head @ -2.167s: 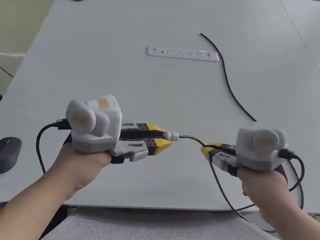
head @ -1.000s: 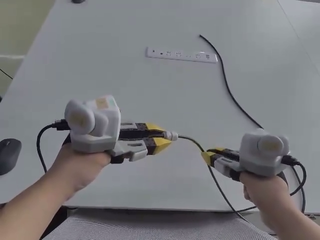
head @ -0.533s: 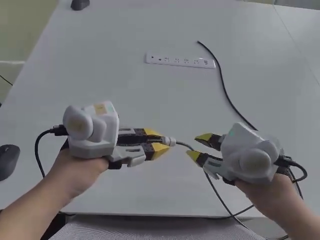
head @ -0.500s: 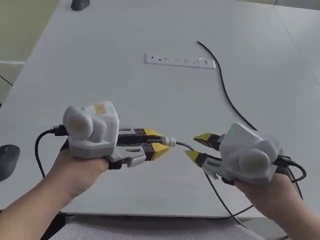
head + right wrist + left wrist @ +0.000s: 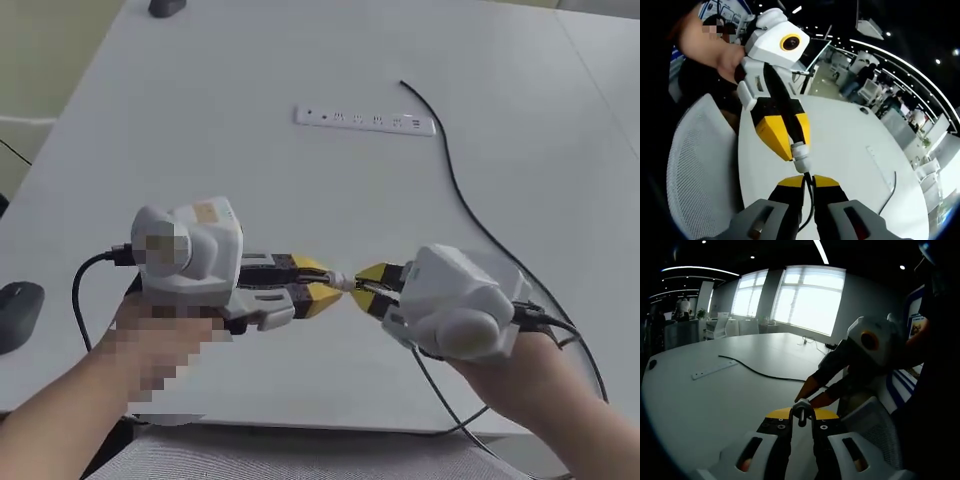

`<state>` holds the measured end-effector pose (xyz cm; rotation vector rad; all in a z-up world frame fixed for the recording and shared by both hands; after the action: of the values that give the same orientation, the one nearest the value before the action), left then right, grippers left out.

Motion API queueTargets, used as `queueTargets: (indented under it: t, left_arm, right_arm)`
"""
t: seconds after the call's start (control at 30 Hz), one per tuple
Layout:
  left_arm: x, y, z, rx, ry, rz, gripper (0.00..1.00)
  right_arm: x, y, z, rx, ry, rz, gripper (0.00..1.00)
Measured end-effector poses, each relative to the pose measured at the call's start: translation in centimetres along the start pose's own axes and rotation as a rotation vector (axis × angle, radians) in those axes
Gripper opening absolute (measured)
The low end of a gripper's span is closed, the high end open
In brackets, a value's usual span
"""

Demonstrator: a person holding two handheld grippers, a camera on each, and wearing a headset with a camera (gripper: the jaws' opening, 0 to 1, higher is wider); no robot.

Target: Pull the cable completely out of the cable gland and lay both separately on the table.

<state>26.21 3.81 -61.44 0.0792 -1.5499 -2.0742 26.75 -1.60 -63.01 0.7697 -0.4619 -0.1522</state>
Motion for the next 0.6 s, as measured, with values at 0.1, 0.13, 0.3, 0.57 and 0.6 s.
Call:
queueTargets:
  t: [0.1,0.13,0.3,0.57,0.6]
  left_arm:
    - [0.0,0.1,0.0,0.006,0.001,0.003,0.15]
    - [0.0,0.1,0.0,0.007,0.001,0.003,0.15]
    - [0.2,0.2,-0.2,0.009,0.001,0.001,0.15]
    - [0.4,0.2,-0.4,0.012,0.0,0.001,0.15]
    - [0.4,0.3,-0.4,0.013,0.0,0.002,0.15]
  right_arm:
    - [0.1,0.0,0.1,0.007,-0.006,-0.002,0.01]
    - [0.1,-0.1,0.1,0.01,-0.007,-0.003,0.01]
    - [0.1,-0.3,0.2,0.018,-0.005,-0.027,0.0]
    - [0.2,-1.2,0.2,0.006,-0.005,-0.052,0.0]
    - [0.3,-1.4,0.3,0.005,-0.007,-0.063,0.0]
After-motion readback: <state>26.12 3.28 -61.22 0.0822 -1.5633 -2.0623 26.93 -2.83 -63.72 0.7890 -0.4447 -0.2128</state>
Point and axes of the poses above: the centre of the closed fingertips' face, and the gripper's own axes: z roughly backward along the fingers, x roughly to its right, y roughly out of its top, the point moved 3 cm from there along z, roughly backward along the fingers, and after that the axes turned 1 degree about z, right-handed, at the moved point
